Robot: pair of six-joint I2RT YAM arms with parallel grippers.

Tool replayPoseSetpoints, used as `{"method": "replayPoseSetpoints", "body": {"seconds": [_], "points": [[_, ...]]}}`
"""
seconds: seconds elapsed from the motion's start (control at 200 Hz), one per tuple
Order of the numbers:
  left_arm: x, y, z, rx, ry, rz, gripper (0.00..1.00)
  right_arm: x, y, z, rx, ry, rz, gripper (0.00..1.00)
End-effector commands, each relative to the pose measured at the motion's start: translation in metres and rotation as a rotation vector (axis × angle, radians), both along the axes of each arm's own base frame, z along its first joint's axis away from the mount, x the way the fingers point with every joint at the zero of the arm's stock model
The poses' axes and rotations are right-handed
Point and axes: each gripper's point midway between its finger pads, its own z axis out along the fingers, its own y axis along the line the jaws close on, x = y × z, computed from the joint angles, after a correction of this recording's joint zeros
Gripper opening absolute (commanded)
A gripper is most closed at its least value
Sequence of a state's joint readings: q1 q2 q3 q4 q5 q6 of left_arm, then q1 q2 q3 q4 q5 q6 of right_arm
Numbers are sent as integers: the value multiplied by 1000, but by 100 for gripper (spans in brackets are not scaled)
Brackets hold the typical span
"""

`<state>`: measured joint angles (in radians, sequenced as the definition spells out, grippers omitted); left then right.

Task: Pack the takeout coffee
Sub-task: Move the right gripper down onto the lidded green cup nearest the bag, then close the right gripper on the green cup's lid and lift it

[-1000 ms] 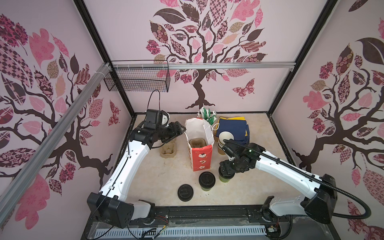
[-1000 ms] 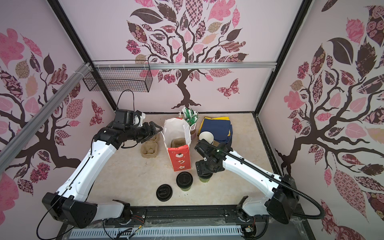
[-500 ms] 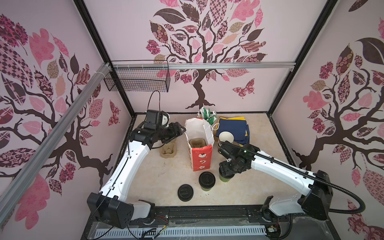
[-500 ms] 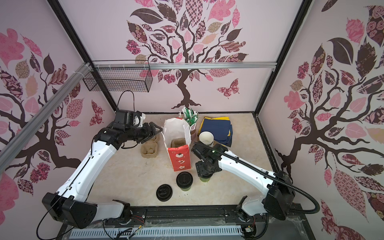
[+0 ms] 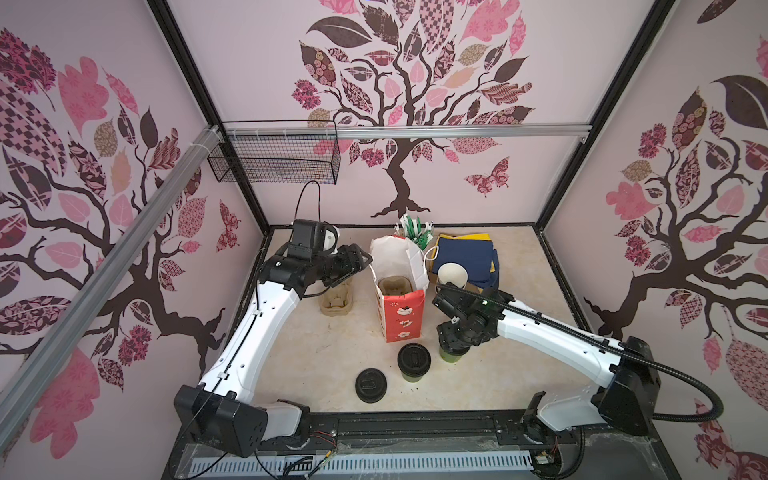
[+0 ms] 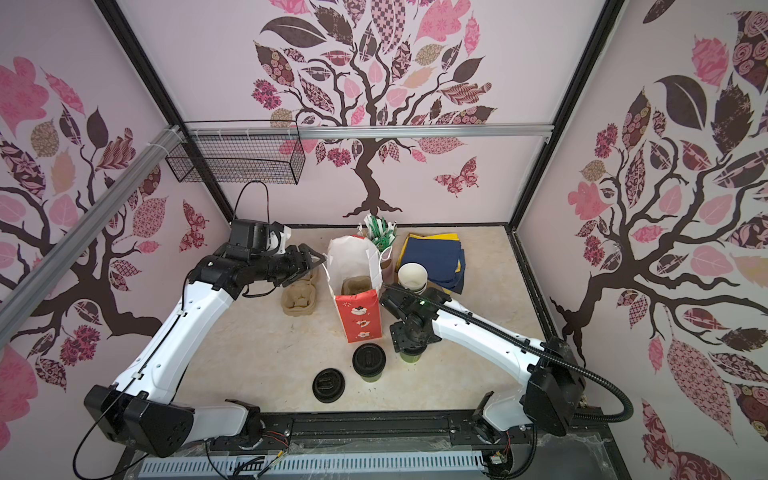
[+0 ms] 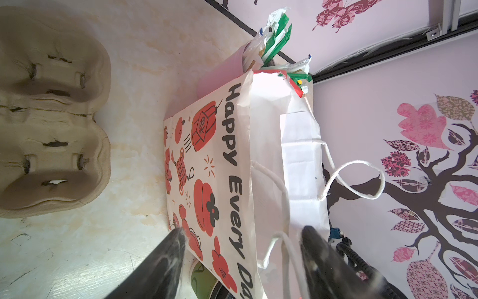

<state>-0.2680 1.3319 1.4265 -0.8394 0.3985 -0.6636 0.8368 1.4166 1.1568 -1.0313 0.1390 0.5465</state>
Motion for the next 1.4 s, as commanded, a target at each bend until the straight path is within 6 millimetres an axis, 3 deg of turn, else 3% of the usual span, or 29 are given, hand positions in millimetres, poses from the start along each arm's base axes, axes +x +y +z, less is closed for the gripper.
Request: {"method": "replayPoseSetpoints", "body": {"seconds": [0.0, 0.575, 0.895, 1.225, 1.395], "points": [[-2, 1, -2, -5, -4, -2, 73, 4, -2, -2, -32, -10, -15, 81], [-2, 3, -5, 1, 8, -4, 73, 10, 0, -10, -21, -39, -56, 82], [-1, 3, -6, 2, 12, -3, 73, 3, -8, -16, -33, -24, -62, 76], [-2, 5, -7, 14, 19, 1, 84, 5, -19, 21, -24, -97, -83, 72], [0, 4, -10, 14, 23, -5, 82, 4, -36, 51, -55, -147, -112, 72]]}}
